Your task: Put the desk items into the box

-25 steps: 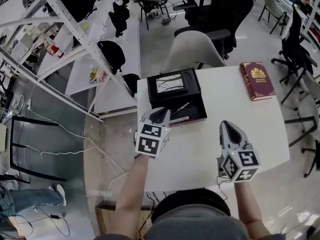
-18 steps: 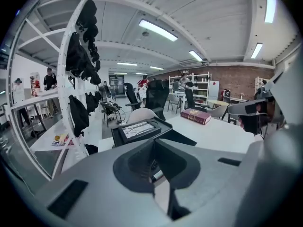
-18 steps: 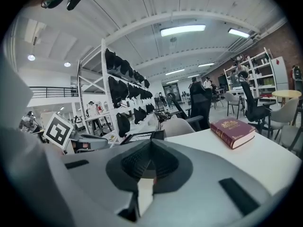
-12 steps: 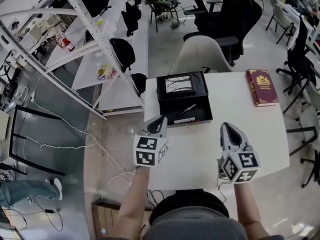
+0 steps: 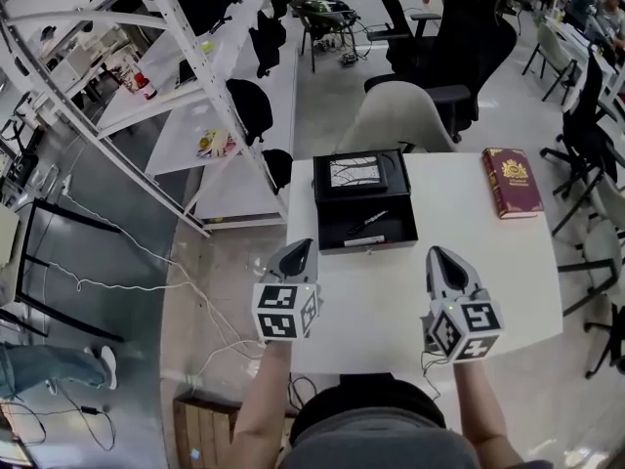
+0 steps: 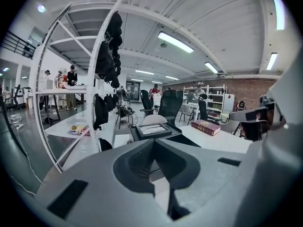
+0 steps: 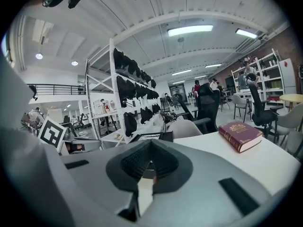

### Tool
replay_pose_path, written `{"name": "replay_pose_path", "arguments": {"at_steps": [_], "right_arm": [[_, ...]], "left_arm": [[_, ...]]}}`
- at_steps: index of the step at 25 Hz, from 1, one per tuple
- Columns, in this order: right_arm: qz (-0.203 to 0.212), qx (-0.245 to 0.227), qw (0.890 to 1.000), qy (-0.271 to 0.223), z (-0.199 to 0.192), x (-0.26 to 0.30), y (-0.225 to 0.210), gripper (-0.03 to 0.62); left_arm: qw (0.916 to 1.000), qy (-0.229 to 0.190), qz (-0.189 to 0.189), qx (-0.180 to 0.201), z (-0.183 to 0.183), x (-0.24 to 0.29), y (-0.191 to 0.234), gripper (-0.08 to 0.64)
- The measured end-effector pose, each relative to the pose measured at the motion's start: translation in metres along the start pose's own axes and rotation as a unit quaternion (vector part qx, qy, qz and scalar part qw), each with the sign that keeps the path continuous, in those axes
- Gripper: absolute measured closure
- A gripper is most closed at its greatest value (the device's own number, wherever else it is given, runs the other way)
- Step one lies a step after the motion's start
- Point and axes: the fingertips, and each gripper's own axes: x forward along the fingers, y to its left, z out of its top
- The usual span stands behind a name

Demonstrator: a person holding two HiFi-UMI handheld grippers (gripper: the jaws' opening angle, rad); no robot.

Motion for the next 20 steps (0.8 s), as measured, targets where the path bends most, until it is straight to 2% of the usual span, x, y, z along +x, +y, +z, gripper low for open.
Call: {"name": "replay_pose_path", "arguments": {"at_steps": [20], "right_arm": [[0.009,-0.013,1.0,0.001,0.001,-0.001,0.01,0.589]], "left_arm": [[0.9997,-0.01,0.014,-0.019,-0.005,-0.017,0.009,0.552]]}}
